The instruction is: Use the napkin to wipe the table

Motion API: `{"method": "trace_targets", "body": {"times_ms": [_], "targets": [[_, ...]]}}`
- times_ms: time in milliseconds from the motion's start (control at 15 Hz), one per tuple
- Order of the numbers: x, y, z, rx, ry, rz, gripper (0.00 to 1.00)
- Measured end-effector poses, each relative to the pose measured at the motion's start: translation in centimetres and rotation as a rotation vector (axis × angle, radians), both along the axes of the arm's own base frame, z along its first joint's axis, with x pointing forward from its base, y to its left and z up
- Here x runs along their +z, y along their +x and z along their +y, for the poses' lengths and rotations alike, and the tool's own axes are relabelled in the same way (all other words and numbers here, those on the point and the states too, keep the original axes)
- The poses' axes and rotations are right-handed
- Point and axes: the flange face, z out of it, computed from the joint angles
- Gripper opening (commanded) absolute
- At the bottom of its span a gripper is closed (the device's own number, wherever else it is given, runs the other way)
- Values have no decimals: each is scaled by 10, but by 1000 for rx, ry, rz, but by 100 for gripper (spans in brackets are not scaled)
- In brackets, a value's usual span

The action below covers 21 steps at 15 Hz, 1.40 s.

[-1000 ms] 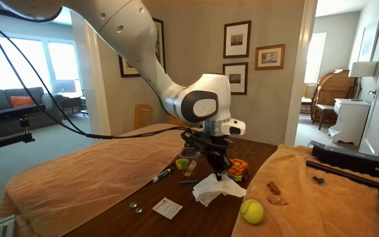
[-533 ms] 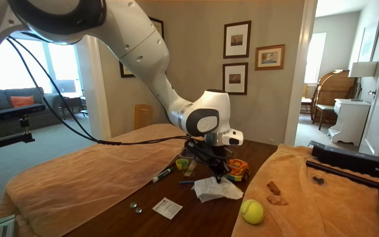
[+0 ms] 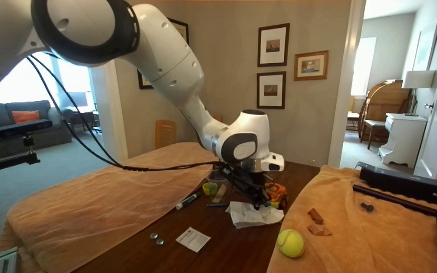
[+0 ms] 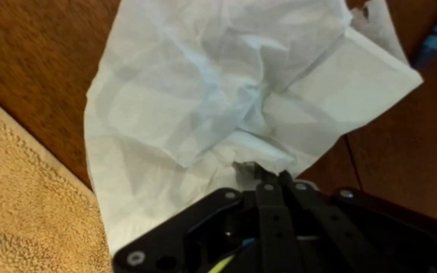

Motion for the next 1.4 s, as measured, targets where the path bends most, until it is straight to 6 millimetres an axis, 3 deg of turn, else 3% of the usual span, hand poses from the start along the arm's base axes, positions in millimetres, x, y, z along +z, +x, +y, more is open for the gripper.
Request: {"method": "trace_targets", "body": {"times_ms": [400, 600, 800, 1200, 1400], "targets": [[-1, 5, 35, 68, 33, -16, 0], [-1, 4, 38, 84, 37, -14, 0], [-1, -2, 25, 65, 36, -6, 0], [0, -20, -40, -24, -9, 7, 0], [0, -20, -38, -18, -20, -10, 0]]}}
